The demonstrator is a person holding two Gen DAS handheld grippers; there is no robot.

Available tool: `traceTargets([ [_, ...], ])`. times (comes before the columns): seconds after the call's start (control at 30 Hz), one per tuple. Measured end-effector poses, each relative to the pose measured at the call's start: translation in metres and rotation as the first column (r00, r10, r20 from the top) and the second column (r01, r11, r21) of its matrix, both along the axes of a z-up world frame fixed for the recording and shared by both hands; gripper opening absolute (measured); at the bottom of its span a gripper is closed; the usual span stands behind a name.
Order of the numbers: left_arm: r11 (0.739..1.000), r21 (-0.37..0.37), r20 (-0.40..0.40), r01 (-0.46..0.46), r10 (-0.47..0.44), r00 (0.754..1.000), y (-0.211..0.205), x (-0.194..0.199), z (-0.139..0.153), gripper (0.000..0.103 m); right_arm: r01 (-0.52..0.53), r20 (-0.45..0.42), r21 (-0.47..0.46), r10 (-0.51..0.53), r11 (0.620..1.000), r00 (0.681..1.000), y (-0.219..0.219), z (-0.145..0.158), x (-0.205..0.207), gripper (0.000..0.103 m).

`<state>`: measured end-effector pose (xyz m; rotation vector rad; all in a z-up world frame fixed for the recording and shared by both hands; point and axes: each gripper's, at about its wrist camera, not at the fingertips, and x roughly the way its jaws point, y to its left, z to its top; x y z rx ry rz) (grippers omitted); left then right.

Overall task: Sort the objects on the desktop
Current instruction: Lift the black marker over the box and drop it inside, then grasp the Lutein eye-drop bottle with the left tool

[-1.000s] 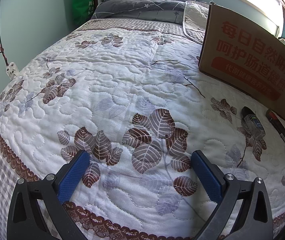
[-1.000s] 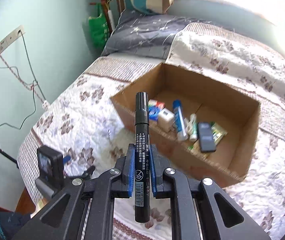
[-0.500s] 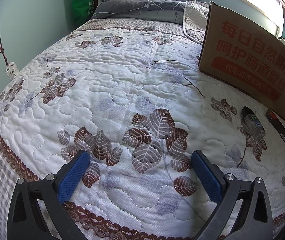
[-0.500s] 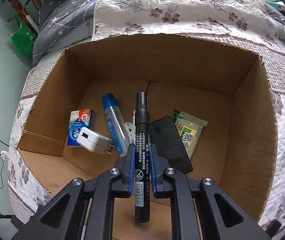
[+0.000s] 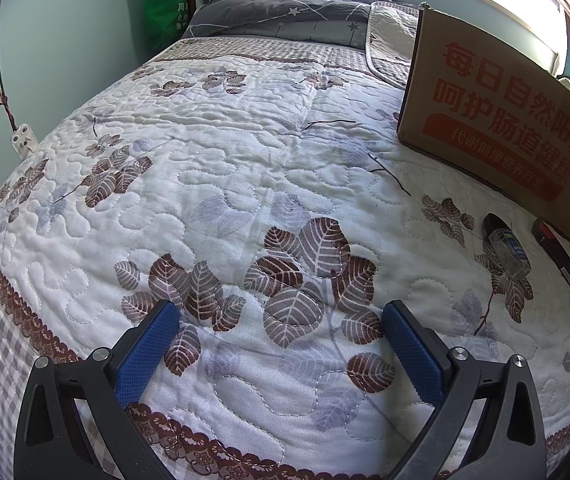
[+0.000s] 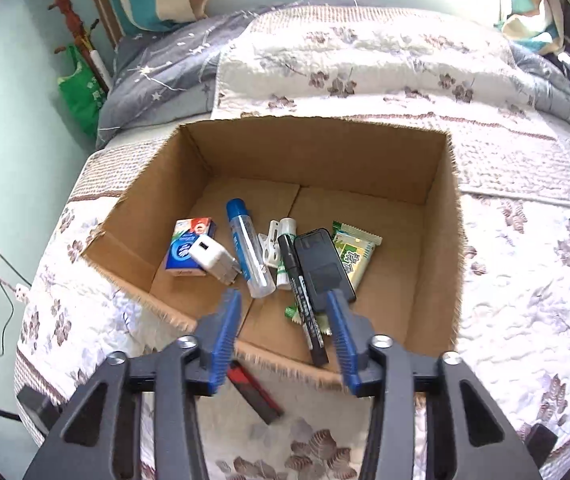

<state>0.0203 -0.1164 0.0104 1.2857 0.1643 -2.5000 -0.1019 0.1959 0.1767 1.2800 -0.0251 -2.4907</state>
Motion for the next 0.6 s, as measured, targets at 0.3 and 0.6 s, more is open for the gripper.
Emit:
traceTargets([
  [0.3,1.000,-0.002,0.010,-0.001,0.001,1.000,0.000,-0.002,0.000,0.103,-0.021,-0.174,0.088,0.037,0.996,0.984,0.026,0.057,0.152,0.081],
  [0.6,1.000,0.010,0.060,0.025,-0.026,0.998,0.000,0.000,0.006,0.103,0.022,-0.161,0.074,-0.010,0.997,0.987,0.047,0.052,0.181,0.081],
])
